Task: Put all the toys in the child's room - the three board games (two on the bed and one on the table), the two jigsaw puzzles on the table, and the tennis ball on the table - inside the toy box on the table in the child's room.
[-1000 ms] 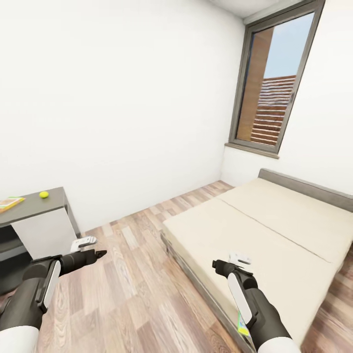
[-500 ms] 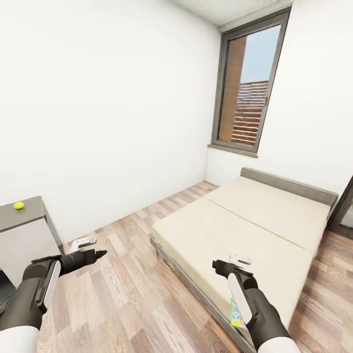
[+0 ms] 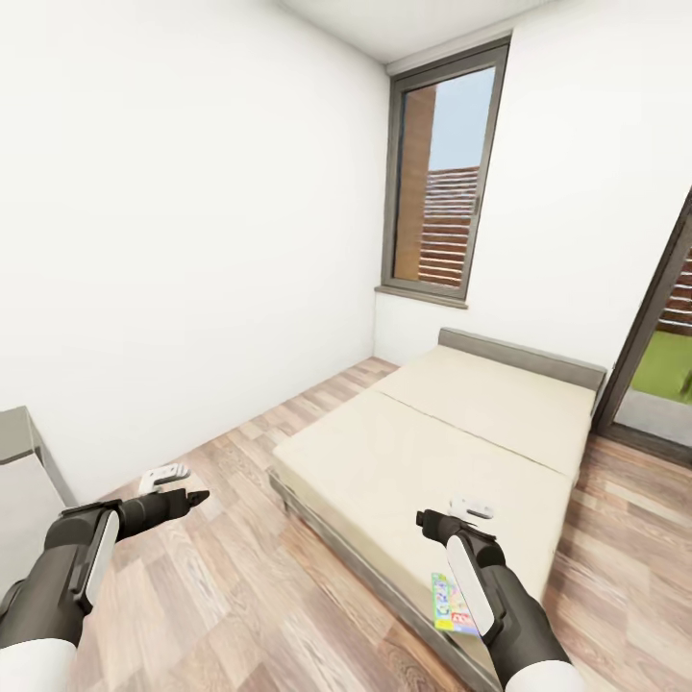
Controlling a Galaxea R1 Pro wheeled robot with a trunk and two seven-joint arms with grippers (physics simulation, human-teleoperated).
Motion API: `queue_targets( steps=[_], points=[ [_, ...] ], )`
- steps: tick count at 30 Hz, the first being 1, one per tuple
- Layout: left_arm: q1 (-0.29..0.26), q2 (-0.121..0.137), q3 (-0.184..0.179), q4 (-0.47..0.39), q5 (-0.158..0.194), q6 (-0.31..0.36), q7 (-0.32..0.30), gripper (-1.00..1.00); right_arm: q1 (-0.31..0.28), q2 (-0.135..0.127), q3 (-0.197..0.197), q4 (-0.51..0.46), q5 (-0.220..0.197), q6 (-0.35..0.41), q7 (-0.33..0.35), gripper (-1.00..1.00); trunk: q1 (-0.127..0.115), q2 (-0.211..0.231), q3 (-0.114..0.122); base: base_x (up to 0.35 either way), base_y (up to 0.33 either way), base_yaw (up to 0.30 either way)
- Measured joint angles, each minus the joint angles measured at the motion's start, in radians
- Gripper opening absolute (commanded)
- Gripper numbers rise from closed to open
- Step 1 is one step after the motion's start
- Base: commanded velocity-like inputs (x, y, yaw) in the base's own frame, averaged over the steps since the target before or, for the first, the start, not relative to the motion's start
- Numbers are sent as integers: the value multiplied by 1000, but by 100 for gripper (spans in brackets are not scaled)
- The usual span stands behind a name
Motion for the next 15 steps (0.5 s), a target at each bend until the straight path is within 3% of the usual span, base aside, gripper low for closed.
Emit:
queue_targets(
  steps=[5,15],
  points=[
    [0,0,0,0,0,0,0,100,0,0,0,1,0,-1,0,100,0,0,5,0,154,-238],
    [0,0,0,0,0,0,0,100,0,1,0,13,-1,-3,-1,100,0,-1,14,0,54,-238]
  ],
)
